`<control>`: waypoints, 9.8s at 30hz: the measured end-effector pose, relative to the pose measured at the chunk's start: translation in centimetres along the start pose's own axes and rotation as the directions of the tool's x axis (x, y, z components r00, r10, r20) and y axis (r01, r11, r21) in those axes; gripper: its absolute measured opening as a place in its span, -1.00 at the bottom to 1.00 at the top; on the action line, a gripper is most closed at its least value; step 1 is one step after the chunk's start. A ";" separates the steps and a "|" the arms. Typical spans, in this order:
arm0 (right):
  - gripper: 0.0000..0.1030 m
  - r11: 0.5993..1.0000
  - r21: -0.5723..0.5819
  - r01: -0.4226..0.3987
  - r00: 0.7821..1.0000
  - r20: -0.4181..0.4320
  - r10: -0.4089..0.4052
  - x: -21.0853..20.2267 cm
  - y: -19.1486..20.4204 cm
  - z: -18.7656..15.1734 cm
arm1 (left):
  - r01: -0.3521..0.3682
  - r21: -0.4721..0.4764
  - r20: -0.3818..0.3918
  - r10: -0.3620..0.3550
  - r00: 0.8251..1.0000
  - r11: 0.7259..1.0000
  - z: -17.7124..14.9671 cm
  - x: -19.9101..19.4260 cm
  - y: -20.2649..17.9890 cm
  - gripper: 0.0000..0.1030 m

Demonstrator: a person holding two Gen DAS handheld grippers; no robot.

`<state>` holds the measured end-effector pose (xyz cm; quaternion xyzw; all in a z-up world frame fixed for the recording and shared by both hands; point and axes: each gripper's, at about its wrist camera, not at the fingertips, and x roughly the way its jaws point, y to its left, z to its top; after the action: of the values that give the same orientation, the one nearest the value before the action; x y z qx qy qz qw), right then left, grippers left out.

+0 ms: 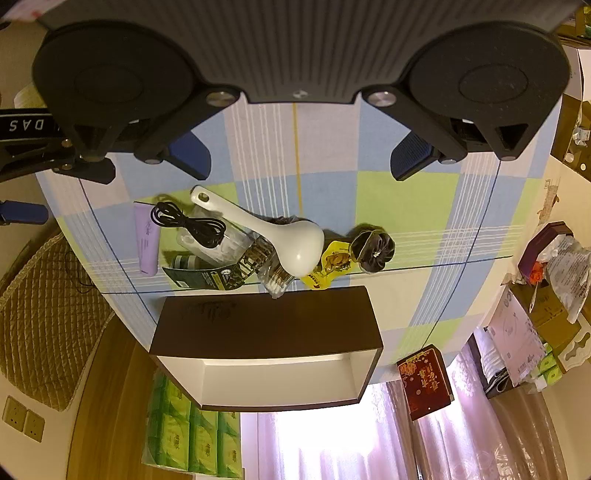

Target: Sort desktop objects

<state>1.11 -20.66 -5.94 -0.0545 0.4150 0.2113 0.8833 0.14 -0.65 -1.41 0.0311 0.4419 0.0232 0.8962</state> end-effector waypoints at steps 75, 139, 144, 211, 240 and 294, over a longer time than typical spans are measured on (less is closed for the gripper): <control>-0.34 0.859 -0.510 0.046 0.999 0.036 -0.032 13.5 5.3 0.6 | 0.050 0.108 -0.117 -0.037 0.992 0.993 3.6 10.6 6.9 0.98; -0.76 0.987 0.151 -0.046 0.999 0.023 0.043 8.9 -1.9 9.2 | 0.177 0.385 0.114 -0.237 0.965 0.906 13.3 12.6 11.1 -0.42; -0.76 0.993 0.101 -0.069 0.994 0.096 0.059 9.0 -1.6 13.0 | 0.173 0.376 0.158 -0.247 0.956 0.911 15.6 12.4 9.8 -0.42; -0.65 1.000 -0.002 -0.030 0.954 -0.300 0.028 28.4 -4.8 24.8 | 0.243 0.266 -0.335 -0.147 0.931 0.933 25.3 32.3 2.9 0.20; 0.88 0.997 0.064 -0.039 0.993 -0.112 0.046 22.2 -4.3 25.0 | 0.235 0.238 -0.222 -0.183 0.958 0.942 25.7 28.0 4.1 0.62; 0.89 0.992 0.115 0.045 0.999 -0.009 -0.044 11.9 -3.1 6.3 | 0.001 0.616 0.082 -0.065 0.995 0.788 2.9 19.9 6.2 0.35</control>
<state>13.56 -17.83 -11.06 -0.0135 0.4281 0.1672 0.8880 14.47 6.78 -14.89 0.3141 0.3811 -0.1391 0.8584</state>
